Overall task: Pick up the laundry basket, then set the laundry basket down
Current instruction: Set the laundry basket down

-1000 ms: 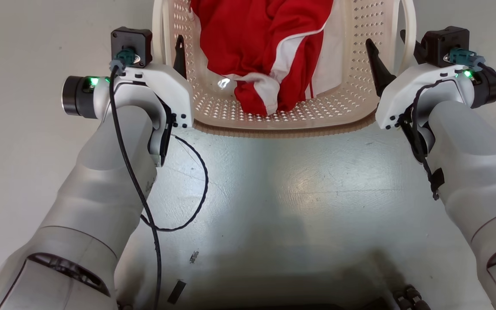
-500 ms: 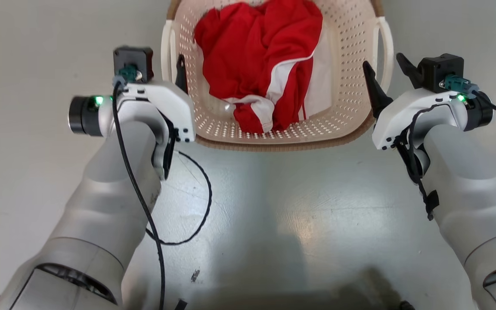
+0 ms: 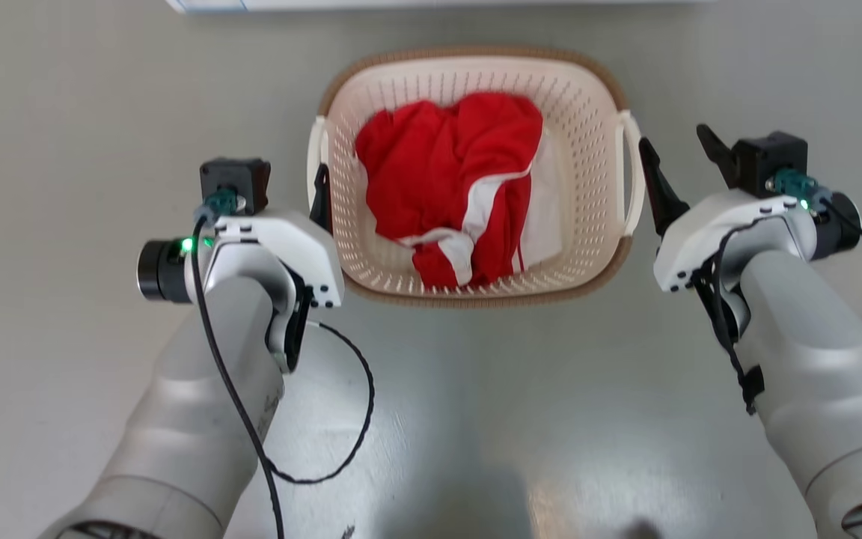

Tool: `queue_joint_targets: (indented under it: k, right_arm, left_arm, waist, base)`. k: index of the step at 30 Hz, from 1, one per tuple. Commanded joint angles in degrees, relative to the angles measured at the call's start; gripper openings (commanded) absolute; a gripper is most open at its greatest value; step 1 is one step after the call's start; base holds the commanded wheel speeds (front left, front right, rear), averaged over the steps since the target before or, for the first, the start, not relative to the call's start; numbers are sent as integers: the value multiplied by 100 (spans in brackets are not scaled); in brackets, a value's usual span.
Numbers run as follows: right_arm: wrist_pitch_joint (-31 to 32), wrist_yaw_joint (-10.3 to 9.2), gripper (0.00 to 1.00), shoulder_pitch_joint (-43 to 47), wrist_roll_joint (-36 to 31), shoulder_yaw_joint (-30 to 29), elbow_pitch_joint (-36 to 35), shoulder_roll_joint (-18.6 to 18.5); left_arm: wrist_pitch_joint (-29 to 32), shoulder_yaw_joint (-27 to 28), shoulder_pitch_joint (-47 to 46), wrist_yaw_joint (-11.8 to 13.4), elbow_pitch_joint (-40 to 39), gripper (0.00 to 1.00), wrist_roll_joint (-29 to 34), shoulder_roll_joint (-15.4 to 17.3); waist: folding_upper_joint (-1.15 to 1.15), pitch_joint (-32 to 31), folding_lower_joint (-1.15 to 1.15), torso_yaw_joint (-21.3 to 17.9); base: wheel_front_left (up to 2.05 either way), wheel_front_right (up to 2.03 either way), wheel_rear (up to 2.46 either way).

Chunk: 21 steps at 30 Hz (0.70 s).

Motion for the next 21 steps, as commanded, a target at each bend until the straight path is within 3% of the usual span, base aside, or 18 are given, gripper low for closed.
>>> queue_joint_targets:
  k: [1, 5, 21]
  right_arm:
    - [-79, 34, 100, 298, -95, -11, -145, 70]
    - [-79, 34, 100, 569, -260, -241, -292, 48]
    - [-79, 34, 100, 1688, -738, -851, -1203, 179]
  left_arm:
    - [-29, 235, 239, -33, -204, 100, 126, 147]
    - [-29, 383, 336, 57, -125, 100, 132, 100]
    - [-29, 805, 1351, -49, -575, 100, 413, 68]
  waist:
    - [0, -313, 0, 34]
    - [0, -780, 0, 90]
    - [0, -2285, 0, 59]
  base:
    - [0, 0, 0]
    - [0, 0, 0]
    - [0, 0, 0]
